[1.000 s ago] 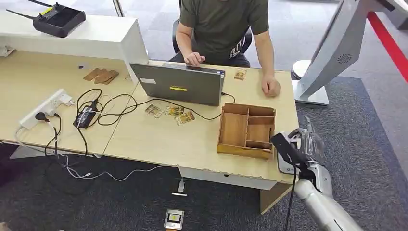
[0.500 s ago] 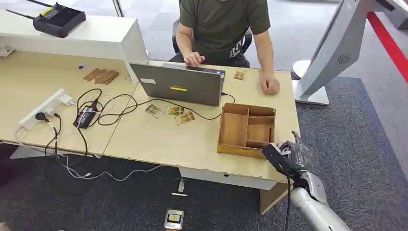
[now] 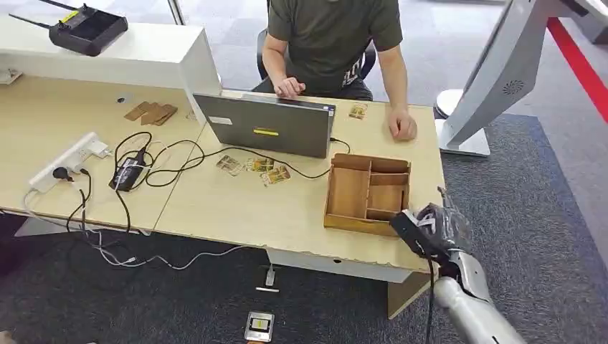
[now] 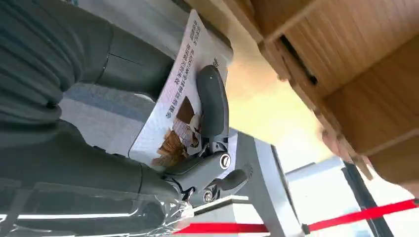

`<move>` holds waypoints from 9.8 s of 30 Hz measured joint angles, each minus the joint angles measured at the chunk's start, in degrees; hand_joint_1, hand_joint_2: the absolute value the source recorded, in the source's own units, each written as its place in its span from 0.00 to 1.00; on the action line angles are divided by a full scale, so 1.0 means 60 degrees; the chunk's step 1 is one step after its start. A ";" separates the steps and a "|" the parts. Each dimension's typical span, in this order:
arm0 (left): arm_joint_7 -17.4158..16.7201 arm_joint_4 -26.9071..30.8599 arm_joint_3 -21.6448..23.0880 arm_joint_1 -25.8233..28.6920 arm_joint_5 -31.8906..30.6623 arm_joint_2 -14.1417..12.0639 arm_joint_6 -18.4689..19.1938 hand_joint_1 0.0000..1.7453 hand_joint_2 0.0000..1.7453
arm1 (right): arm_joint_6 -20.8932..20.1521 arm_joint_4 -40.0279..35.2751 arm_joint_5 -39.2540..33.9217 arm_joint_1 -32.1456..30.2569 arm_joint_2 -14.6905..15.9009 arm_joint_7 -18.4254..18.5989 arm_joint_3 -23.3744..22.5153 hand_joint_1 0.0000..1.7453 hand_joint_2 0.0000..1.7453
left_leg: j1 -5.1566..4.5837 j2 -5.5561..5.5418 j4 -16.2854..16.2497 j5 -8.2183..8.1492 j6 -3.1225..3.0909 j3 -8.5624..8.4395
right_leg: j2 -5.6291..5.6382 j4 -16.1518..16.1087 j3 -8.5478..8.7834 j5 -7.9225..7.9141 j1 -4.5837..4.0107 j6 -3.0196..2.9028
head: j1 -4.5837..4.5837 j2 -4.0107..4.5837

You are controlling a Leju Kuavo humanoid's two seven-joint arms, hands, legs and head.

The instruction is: Pass the card to the sensor for recognition and then transmit it.

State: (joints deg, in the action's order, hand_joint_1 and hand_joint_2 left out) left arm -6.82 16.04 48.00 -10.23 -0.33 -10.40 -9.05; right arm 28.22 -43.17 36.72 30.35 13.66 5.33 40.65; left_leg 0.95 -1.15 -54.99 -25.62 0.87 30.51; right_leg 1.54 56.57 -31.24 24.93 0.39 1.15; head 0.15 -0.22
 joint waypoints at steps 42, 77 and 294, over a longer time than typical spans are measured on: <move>-0.0332 0.0058 0.0437 -0.1038 -0.0911 0.0302 0.1107 0.00 1.00 | -0.2004 -0.0987 0.0925 0.2666 -0.1075 0.0776 -0.0586 1.00 1.00 | 0.0000 -0.0001 -0.0003 0.0003 0.0001 0.0002 | 0.0000 0.0003 -0.0001 -0.0004 0.0000 0.0004 | 0.0004 0.0000; -0.0361 0.0047 0.0594 -0.0979 -0.0750 0.0266 0.0849 0.00 1.00 | -0.2776 -0.3670 0.2466 0.0465 0.0172 0.2791 -0.0659 0.00 1.00 | 0.0001 -0.0002 -0.0008 -0.0011 -0.0004 0.0001 | 0.0001 -0.0008 -0.0001 0.0000 -0.0002 0.0008 | 0.0000 0.0000; -0.0142 0.0277 0.1625 -0.1423 -0.0379 0.0248 0.1239 0.00 1.00 | -0.1544 -0.0458 0.2754 0.2741 -0.1392 0.1093 0.0317 1.00 1.00 | 0.0001 -0.0001 -0.0009 -0.0005 -0.0004 0.0004 | 0.0001 0.0000 -0.0001 -0.0003 -0.0002 0.0006 | 0.0000 0.0000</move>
State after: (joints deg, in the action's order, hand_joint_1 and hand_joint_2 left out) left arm -7.67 17.70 57.75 -18.77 -2.60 -8.92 -1.62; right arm 18.95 -45.92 53.24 46.79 5.31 11.89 42.56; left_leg 0.96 -1.16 -55.04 -25.65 0.84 30.53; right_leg 1.55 56.57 -31.24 24.91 0.38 1.19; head 0.15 -0.22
